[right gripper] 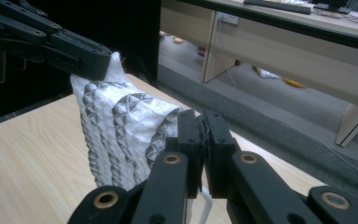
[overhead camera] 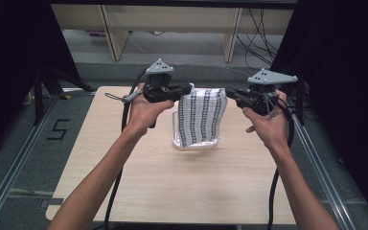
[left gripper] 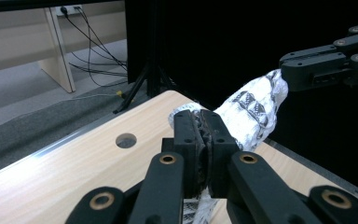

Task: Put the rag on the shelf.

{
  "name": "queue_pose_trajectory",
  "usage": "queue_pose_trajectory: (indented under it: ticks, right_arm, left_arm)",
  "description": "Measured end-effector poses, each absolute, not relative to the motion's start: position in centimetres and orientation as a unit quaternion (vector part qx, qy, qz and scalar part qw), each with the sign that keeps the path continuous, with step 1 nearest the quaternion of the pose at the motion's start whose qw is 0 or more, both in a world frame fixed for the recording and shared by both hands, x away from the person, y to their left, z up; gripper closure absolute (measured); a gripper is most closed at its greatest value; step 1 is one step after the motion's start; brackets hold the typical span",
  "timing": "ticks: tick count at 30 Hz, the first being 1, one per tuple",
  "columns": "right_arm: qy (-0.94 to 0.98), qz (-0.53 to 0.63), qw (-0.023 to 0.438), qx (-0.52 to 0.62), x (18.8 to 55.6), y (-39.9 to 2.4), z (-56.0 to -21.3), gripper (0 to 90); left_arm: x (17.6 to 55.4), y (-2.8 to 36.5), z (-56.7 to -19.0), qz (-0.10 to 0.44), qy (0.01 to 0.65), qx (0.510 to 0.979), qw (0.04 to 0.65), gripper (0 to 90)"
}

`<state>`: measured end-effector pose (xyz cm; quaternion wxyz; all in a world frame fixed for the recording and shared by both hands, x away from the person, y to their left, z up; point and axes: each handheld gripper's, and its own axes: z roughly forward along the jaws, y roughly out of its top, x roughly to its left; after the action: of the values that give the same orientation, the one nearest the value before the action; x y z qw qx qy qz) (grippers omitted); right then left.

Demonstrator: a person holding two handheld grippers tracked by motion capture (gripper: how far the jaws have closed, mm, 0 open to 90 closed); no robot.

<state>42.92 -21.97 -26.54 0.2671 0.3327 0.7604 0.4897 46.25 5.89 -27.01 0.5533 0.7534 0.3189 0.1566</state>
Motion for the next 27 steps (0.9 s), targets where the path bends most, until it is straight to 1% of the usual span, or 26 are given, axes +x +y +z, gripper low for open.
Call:
queue_pose_trajectory:
  ticks: [5, 19, 23, 27]
  right_arm:
    - [0.756, 0.496, 0.260, 0.338, 43.7, -21.8, -25.9, 87.6]
    - [0.751, 0.495, 0.269, 0.345, 46.1, -21.1, -24.2, 87.6]
    - [0.747, 0.495, 0.265, 0.355, 46.9, -20.7, -23.4, 87.6]
    - [0.749, 0.495, 0.255, 0.359, 47.7, -20.4, -23.3, 87.6]
  left_arm:
    - [46.9, 6.1, -25.8, 0.163, 0.325, 0.749, 0.554, 85.7]
    - [49.1, 6.0, -25.4, 0.162, 0.347, 0.741, 0.551, 85.6]
    - [49.8, 6.2, -24.4, 0.169, 0.355, 0.737, 0.549, 85.6]
    - [50.3, 6.5, -24.5, 0.169, 0.364, 0.736, 0.546, 85.6]
